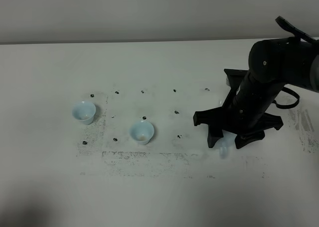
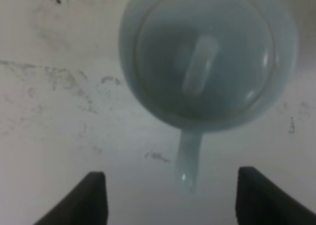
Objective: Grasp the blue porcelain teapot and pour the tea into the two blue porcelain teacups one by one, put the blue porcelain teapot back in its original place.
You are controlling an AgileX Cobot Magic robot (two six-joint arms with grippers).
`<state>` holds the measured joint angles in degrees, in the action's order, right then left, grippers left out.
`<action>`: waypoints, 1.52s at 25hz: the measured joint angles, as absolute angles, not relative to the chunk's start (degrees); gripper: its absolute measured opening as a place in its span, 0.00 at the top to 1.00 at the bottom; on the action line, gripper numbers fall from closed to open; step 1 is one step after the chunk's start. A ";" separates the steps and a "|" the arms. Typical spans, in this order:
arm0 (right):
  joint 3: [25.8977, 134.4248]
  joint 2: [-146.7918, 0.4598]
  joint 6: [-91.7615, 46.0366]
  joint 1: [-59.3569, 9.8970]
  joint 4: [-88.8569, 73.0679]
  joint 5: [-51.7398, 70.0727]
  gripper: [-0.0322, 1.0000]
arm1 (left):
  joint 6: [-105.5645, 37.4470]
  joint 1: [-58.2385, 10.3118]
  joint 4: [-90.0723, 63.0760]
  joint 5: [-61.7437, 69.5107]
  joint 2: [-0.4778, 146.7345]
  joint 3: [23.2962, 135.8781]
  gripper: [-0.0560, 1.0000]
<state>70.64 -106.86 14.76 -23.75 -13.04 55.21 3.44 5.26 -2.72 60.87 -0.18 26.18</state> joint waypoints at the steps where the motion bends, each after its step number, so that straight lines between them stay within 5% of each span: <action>1: 70.64 -107.58 14.61 -23.75 -13.04 54.91 0.45 | 3.44 5.26 -2.72 60.87 -0.18 26.18 0.26; 20: 70.69 -112.41 13.59 -23.47 -11.82 51.39 0.45 | 3.44 5.26 -2.72 60.87 -0.18 26.18 0.26; 38: 70.69 -113.59 14.20 -22.88 -11.63 51.29 0.58 | 3.44 5.26 -2.72 60.87 -0.18 26.18 0.26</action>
<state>70.69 -113.59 14.20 -22.88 -11.63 51.29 3.44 5.26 -2.72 60.87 -0.18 26.18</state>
